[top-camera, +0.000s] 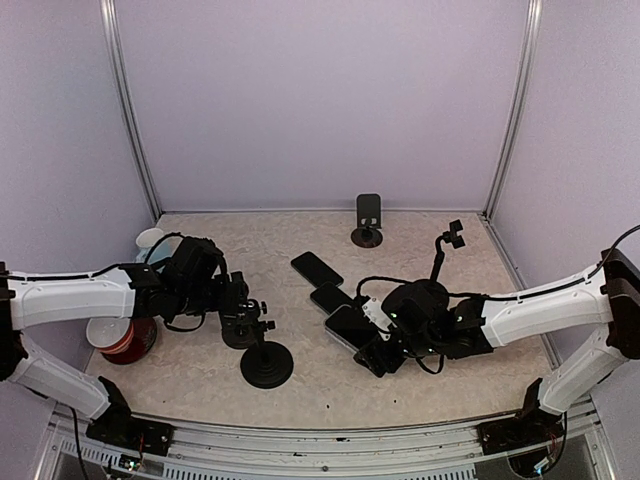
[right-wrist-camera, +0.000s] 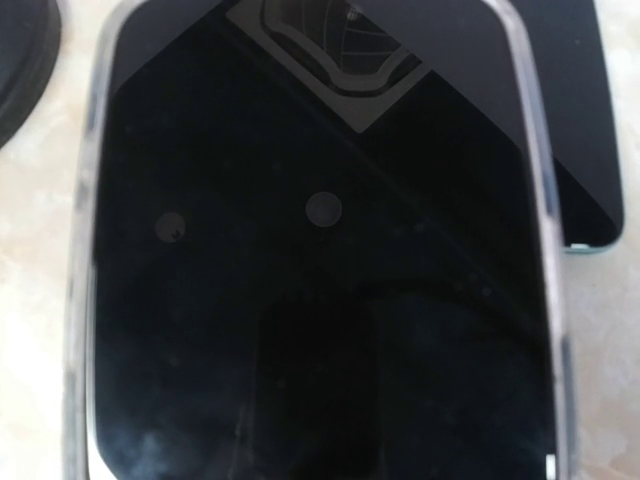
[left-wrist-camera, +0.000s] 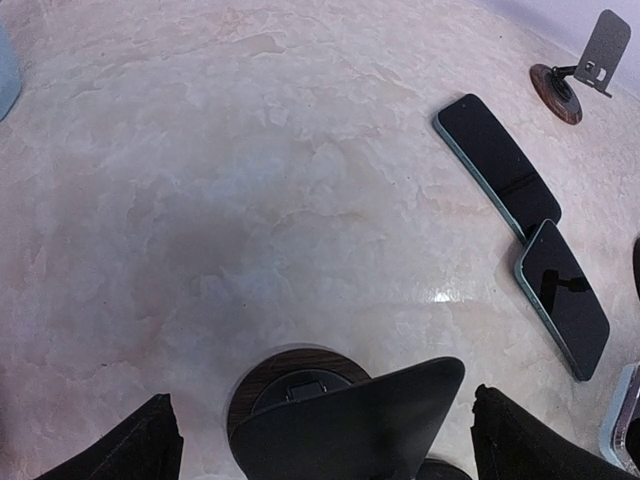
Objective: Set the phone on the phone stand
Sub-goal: Pick up the phone stand from the center of the board.
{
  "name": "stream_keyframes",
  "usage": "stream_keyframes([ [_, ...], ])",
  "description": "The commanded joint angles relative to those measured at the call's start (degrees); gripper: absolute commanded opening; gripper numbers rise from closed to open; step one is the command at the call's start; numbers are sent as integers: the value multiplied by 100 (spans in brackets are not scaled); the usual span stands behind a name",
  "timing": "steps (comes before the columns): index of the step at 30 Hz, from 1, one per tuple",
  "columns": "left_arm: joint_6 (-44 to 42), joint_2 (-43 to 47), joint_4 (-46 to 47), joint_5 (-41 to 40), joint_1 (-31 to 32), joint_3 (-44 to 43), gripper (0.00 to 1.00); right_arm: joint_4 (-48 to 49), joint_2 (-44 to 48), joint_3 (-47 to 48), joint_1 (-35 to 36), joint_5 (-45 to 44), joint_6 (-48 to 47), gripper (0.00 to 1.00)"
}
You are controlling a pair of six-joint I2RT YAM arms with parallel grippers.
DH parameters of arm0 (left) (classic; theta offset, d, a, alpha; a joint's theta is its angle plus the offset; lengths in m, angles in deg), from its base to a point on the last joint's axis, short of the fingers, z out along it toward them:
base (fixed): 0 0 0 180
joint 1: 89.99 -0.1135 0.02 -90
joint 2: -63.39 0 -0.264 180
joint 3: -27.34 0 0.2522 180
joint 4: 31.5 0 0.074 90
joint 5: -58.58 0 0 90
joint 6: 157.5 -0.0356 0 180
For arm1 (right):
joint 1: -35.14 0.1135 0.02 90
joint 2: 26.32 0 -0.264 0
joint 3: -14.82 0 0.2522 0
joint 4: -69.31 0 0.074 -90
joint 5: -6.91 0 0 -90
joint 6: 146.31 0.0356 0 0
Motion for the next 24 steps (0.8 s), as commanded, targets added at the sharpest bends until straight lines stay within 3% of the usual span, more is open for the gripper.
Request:
stream_keyframes([
  [1, 10, -90, 139, -150, 32, -8, 97, 550, 240, 83, 74, -171, 44, 45],
  [6, -14, -111, 239, -164, 32, 33, 80, 565, 160, 83, 73, -182, 45, 45],
  [10, -102, -197, 255, -131, 32, -42, 76, 591, 132, 77, 73, -207, 52, 45],
  [12, -137, -238, 263, -90, 32, -83, 78, 594, 128, 78, 74, -212, 53, 45],
  [17, -124, -312, 266, 20, 37, -150, 98, 596, 123, 82, 73, -228, 46, 45],
  [24, -57, -468, 259, -170, 116, -169, 96, 603, 126, 91, 73, -245, 37, 45],
])
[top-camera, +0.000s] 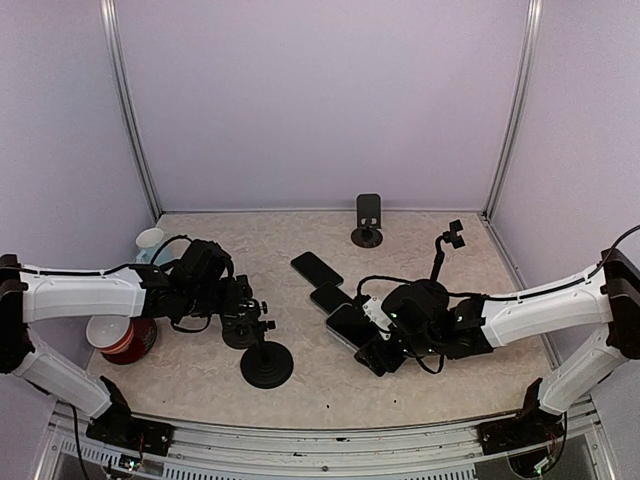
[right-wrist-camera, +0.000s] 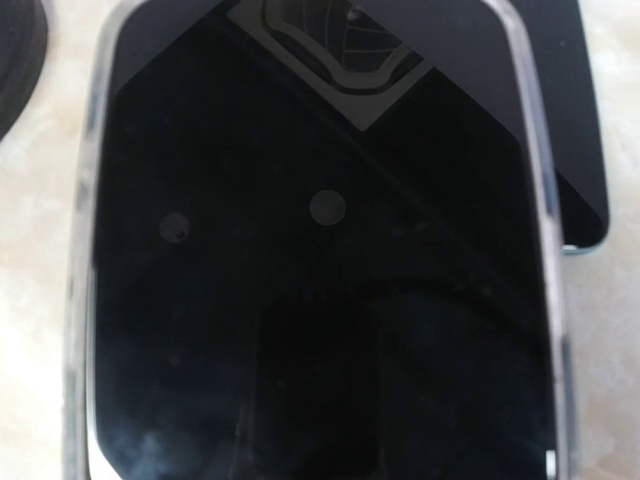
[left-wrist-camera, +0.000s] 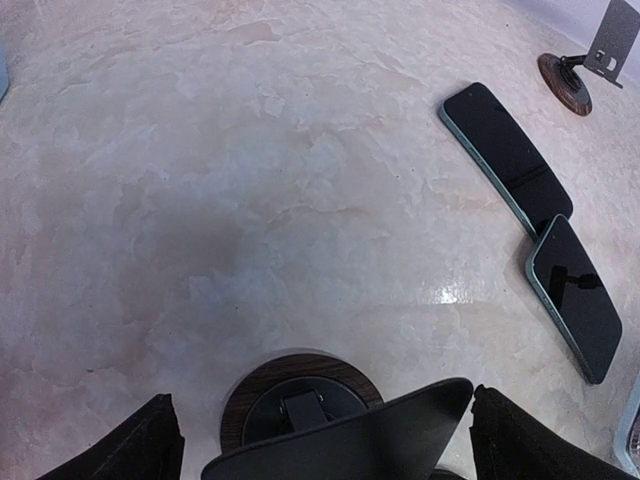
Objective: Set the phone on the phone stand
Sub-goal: Pick up the phone stand from the center of the board.
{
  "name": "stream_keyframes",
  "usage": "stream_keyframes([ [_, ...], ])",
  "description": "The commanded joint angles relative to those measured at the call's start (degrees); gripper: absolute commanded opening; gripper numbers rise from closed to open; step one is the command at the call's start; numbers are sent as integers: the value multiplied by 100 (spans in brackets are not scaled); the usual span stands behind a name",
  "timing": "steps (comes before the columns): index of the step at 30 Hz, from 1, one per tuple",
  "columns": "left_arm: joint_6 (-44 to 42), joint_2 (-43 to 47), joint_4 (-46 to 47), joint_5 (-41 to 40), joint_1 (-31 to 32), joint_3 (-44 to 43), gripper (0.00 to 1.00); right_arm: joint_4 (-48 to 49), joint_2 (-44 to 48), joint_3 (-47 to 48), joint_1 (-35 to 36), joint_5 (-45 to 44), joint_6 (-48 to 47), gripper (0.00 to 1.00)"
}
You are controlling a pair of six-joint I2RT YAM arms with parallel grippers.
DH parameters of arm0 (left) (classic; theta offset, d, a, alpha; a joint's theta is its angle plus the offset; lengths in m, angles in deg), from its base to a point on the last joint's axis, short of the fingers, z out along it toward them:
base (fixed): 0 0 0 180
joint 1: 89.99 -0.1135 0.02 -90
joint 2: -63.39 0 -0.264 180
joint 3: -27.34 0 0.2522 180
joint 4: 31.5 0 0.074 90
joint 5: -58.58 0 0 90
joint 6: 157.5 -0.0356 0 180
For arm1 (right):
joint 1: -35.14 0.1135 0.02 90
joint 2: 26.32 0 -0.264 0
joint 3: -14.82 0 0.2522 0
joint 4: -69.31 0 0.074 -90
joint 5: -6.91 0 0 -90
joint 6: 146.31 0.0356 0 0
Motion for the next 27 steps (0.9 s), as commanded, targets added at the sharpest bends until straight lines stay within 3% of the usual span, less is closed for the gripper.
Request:
stream_keyframes([
  [1, 21, -124, 59, -198, 119, -145, 95, 607, 117, 87, 73, -143, 34, 45],
  [8, 9, -282, -8, -513, 265, -265, 89, 613, 62, 99, 73, -126, 17, 45],
  [14, -199, -216, 60, -521, 285, -326, 64, 622, 79, 92, 73, -137, 18, 45],
  [17, -399, -150, 72, -547, 285, -390, 57, 619, 96, 87, 73, -133, 19, 45],
  [23, -1121, -62, 212, -289, 153, -609, 57, 625, 117, 53, 74, -143, 36, 45],
  [27, -1863, 63, 808, 861, -259, -503, 58, 633, 115, 44, 73, -119, 50, 45],
])
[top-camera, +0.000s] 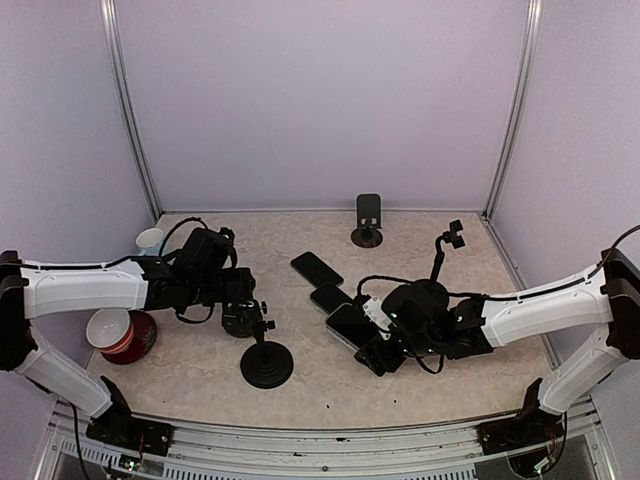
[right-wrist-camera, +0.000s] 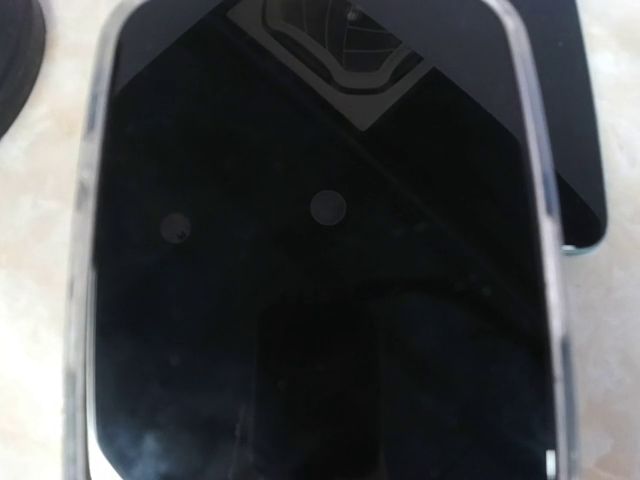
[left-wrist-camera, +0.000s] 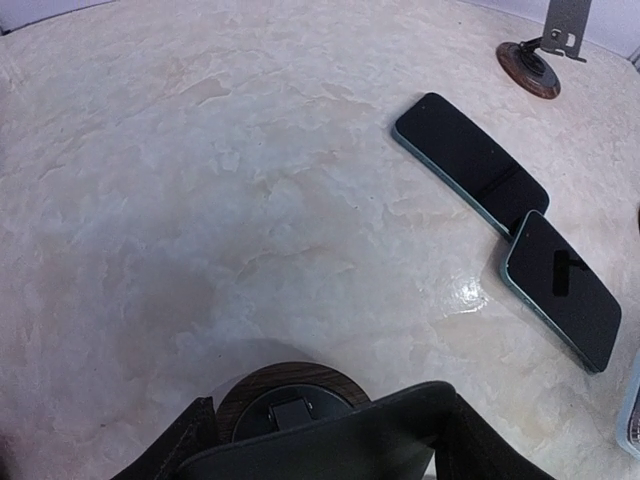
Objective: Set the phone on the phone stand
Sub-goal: Pick up the phone stand from the center of the board, then place the phone stand at the corner of the board.
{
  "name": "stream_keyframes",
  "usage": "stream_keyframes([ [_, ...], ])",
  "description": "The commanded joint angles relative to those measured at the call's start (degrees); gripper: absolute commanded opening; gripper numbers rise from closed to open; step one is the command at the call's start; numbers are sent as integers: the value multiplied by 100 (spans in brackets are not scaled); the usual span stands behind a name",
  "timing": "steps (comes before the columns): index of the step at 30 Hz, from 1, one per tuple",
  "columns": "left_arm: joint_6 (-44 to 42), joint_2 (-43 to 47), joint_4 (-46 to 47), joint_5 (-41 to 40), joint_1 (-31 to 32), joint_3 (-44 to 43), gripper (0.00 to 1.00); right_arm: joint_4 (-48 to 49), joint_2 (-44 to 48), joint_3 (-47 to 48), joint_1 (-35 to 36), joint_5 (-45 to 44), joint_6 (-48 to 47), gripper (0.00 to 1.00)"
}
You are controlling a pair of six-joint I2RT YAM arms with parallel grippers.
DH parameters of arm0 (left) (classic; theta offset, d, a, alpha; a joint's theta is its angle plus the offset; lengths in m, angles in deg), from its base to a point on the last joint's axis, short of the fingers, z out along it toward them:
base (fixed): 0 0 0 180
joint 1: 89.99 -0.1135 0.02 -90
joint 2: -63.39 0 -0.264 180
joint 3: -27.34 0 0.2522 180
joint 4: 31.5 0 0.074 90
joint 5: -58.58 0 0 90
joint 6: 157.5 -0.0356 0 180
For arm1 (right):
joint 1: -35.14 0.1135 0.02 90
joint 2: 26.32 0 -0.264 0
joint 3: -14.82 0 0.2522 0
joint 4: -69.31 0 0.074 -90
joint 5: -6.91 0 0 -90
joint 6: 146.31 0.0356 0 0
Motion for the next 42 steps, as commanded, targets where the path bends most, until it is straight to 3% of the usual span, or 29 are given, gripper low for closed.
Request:
stream_keyframes([
  [1, -1018, 284, 796, 1299, -487, -105, 59, 645, 117, 46, 73, -87, 61, 45],
  [5, -1668, 280, 1003, 2282, -1065, -174, 59, 650, 100, 56, 73, -34, 79, 45],
  [8, -1666, 176, 1056, 2810, -1401, -396, 58, 697, 84, 63, 73, 17, 88, 45],
  [15, -1913, -365, 857, 2345, -1586, -1369, 61, 690, 181, -20, 82, 49, 135, 45],
  [29, -2233, -2382, 1129, 2798, -2208, -3015, 60, 480, 721, -481, 129, 68, 325, 45],
  [42, -2160, -4171, 688, 3134, -2297, -5244, 59, 98, 977, -625, 183, -156, 691, 45],
])
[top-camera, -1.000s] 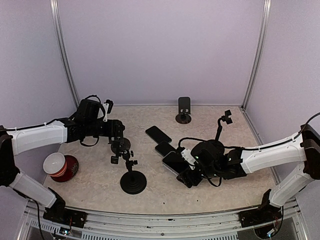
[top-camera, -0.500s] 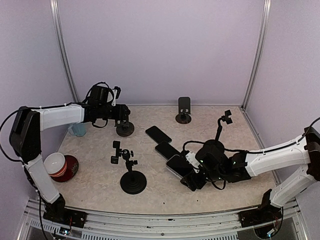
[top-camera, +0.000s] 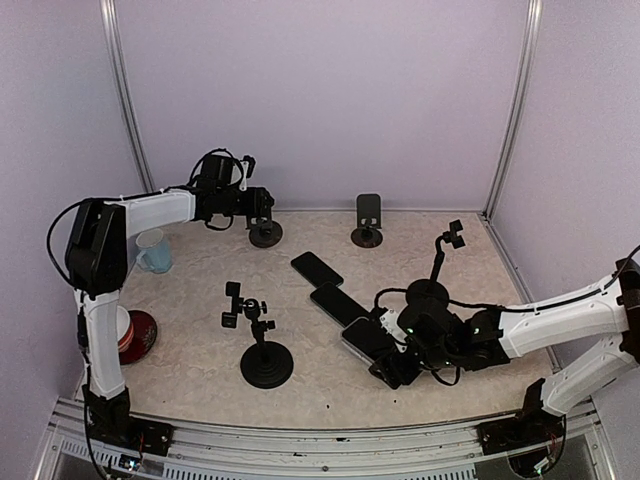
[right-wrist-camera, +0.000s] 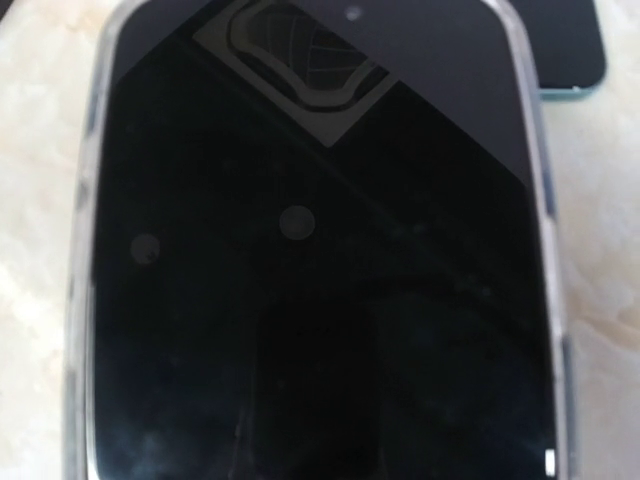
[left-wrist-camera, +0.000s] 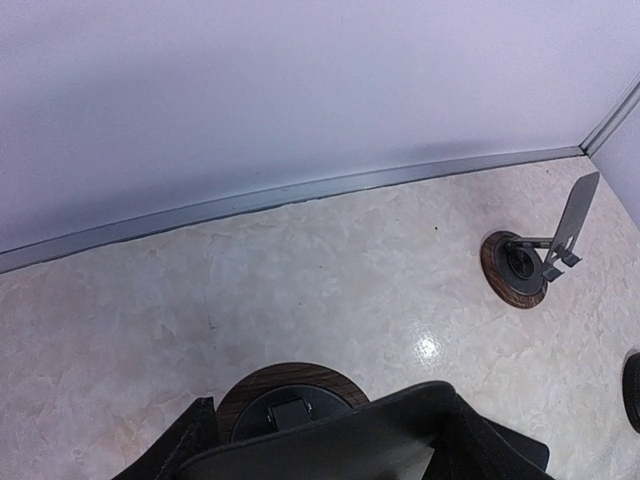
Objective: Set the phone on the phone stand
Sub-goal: Place the phone stand at the corner of the board.
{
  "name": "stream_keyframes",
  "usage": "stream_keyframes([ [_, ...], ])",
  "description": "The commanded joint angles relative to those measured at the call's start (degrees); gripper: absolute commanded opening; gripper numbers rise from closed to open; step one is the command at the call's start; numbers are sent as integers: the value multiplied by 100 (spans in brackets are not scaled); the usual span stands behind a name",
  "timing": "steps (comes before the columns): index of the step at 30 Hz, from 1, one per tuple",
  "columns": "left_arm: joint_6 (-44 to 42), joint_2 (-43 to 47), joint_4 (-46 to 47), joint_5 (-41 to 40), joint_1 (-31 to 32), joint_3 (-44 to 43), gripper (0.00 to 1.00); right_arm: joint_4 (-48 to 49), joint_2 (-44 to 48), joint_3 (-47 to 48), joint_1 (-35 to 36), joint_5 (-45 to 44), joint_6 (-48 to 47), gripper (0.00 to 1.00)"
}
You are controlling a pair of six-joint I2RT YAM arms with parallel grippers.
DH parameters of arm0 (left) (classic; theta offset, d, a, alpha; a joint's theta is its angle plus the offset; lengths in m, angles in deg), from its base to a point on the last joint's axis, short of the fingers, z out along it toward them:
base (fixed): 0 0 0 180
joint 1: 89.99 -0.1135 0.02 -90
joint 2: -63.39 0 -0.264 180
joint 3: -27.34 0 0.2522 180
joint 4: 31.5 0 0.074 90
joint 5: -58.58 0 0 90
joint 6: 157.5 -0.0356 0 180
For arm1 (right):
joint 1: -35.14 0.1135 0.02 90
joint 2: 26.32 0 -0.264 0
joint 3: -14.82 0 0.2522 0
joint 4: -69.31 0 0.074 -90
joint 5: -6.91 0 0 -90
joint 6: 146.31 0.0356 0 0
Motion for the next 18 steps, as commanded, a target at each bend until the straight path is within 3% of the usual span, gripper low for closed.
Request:
stream_keyframes([
  [1, 6, -450, -56, 240, -28, -707, 58, 213, 408, 77, 75, -235, 202, 45],
  [11, -6, -1491, -399, 286, -30, -1963, 59, 157, 231, 232, 90, -279, 296, 45],
  [18, 189, -1740, -333, 383, -13, -2080, 58, 181, 81, 321, 110, -277, 300, 45],
])
